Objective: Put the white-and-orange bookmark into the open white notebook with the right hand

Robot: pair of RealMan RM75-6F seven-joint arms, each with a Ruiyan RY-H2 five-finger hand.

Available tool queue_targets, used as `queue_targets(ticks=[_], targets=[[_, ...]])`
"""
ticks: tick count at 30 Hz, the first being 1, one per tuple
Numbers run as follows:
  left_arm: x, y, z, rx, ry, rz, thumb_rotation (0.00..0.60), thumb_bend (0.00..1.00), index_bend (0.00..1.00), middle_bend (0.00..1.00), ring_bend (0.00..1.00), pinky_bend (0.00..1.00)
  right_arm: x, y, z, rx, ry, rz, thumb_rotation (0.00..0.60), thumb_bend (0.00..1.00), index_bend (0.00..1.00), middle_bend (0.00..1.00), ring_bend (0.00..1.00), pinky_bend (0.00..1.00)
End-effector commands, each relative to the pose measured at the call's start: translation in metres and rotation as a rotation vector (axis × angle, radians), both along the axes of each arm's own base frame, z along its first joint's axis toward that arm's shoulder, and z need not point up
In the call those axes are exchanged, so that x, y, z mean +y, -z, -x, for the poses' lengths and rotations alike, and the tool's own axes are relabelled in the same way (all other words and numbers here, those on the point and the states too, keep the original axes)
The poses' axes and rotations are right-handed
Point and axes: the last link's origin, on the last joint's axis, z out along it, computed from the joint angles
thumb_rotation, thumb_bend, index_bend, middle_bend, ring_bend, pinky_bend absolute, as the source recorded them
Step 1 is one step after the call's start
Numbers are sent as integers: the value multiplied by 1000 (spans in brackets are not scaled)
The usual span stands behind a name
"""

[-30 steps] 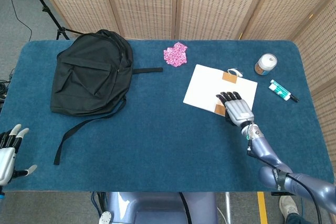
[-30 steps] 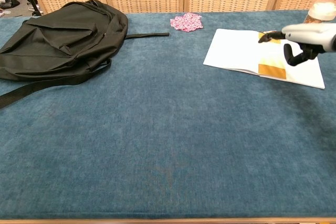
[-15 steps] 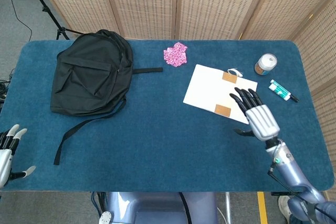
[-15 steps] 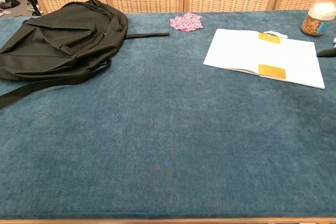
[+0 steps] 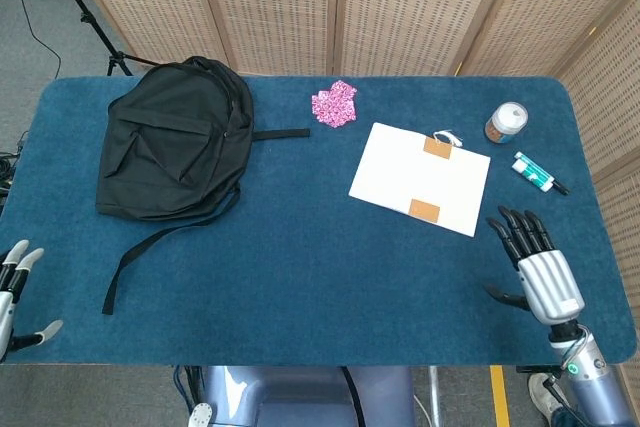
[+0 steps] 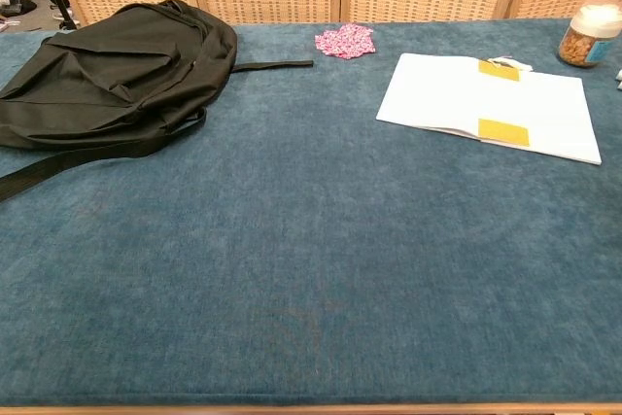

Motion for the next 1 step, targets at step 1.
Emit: queue_targets(ticks=[1], targets=[[-4,-2,-2,4,12,-15,600,0,0,0,0,0,17,-4,2,7,25,52,600,0,5,0,0,0]])
